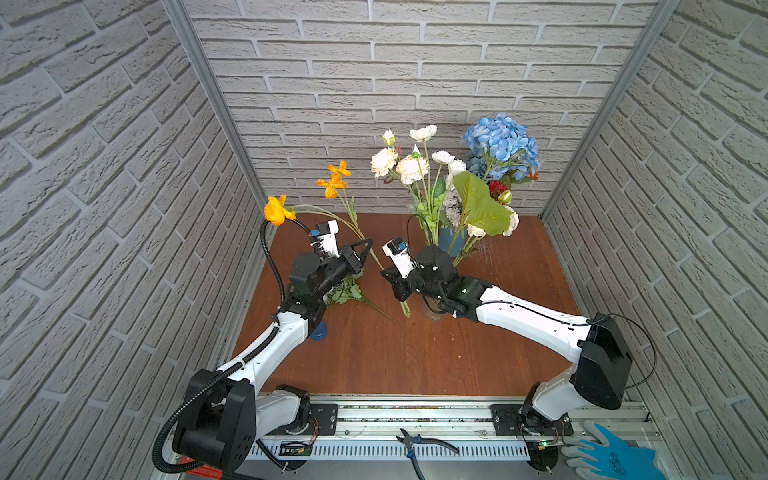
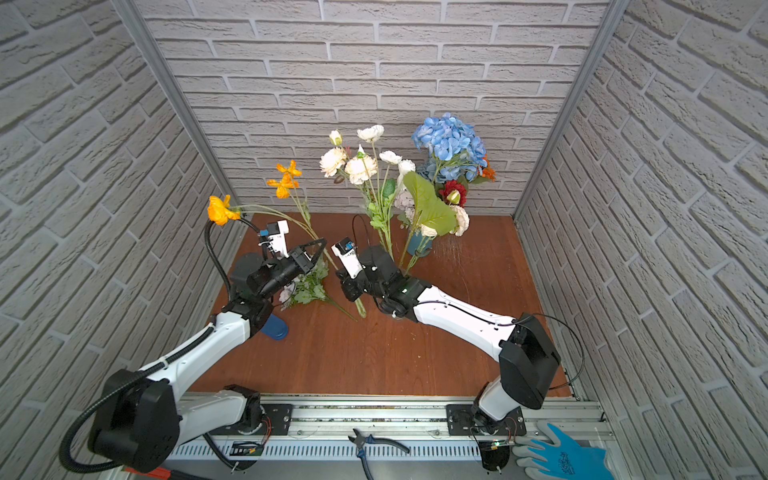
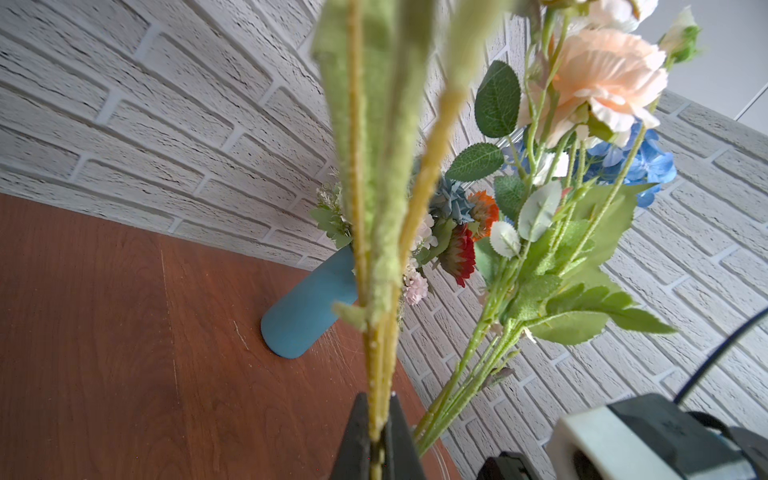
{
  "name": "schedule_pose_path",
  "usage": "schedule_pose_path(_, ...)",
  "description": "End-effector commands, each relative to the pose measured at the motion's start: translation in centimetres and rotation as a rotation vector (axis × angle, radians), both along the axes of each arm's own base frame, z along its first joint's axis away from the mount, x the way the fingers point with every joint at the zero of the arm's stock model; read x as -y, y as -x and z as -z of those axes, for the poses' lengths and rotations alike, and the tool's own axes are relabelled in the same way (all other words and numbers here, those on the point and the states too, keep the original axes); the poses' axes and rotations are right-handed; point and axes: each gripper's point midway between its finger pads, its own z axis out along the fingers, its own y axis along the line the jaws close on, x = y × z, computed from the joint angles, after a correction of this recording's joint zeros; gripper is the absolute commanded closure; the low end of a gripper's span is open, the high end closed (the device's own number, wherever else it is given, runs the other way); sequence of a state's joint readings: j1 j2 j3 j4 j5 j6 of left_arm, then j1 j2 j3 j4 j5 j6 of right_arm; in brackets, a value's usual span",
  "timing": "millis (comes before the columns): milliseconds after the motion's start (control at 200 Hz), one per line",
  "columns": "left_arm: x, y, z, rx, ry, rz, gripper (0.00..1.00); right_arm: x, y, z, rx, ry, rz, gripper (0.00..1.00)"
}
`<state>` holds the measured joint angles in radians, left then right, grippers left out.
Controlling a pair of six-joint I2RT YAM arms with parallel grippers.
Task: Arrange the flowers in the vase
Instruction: 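Grasp the poppy stem with the left gripper while the right gripper releases and withdraws, then carry the orange poppy stem with the left gripper and lower it into the cup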
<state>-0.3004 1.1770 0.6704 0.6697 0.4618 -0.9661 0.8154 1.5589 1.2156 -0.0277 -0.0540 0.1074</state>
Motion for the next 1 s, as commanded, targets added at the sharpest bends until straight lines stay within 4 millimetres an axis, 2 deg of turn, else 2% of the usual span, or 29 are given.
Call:
schedule_pose_path(0, -0.2, 0.6, -3.4, 0.112, 0.003, 0.001, 1.0, -0.1, 0.0, -1.6, 0.055, -0.001, 0.0, 0.6)
schedule_pose_path(105, -0.7, 1.2, -4.4, 0.146, -0.033, -0.017, 1.0, 1.7, -0.2, -2.2, 0.1, 0.033, 0.057, 0.4)
schedule_pose_path(220, -1.1, 2.2, -6.0, 0.196, -0.071, -0.033, 1.0, 4.9, -0.6, -2.7, 0.14, 0.085, 0.188, 0.34)
schedule_pose_path(405, 0.0, 5.0, -9.9, 0.317, -0.056, 0.034, 1.0, 9.8, 0.0, -3.4, 0.183, 0.146, 0.341, 0.33)
schedule_pose_path(680, 3.9, 9.7, -15.8, 0.535, -0.033, 0.151, 1.0, 15.0, 2.1, -3.2, 0.161, 0.146, 0.468, 0.33)
schedule_pose_path(815, 5.8, 11.2, -17.8, 0.63, -0.05, 0.178, 1.0, 18.3, 2.6, -3.6, 0.184, 0.138, 0.583, 0.33)
schedule_pose_path(995, 8.3, 11.4, -19.1, 0.734, -0.068, 0.171, 1.0, 23.5, 2.7, -3.3, 0.183, 0.124, 0.791, 0.31)
